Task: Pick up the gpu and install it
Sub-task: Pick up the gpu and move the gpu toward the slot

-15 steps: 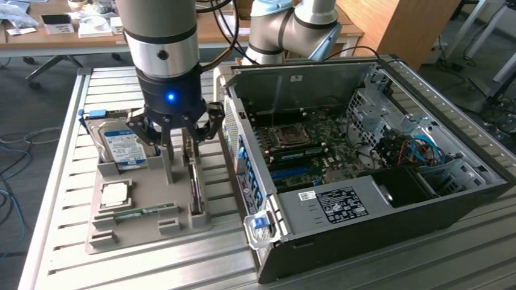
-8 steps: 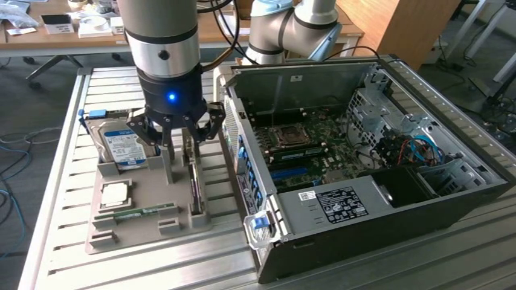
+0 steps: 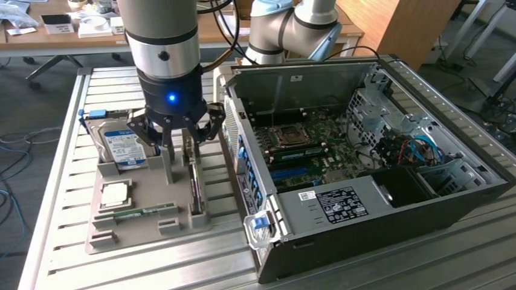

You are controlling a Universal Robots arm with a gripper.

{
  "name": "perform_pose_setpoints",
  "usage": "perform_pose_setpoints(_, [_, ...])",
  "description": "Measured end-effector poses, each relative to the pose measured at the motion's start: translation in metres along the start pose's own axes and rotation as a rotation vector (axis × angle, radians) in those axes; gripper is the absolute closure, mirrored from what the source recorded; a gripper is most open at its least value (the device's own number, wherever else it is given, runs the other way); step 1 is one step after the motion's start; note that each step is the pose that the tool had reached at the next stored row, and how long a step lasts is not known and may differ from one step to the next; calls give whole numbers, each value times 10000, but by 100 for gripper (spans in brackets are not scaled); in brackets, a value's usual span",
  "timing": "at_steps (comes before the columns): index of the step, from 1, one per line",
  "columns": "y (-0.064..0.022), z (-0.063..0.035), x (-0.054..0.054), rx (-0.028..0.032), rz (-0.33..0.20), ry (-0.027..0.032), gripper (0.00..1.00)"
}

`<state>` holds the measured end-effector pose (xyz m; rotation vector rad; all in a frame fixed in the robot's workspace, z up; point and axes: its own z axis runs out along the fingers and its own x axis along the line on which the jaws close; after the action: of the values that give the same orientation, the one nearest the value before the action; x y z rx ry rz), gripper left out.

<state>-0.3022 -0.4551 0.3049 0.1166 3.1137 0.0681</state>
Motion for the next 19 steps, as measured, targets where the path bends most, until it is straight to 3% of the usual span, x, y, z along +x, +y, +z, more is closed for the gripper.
perform_pose_setpoints(19, [-1,24,0,1,0,0,53])
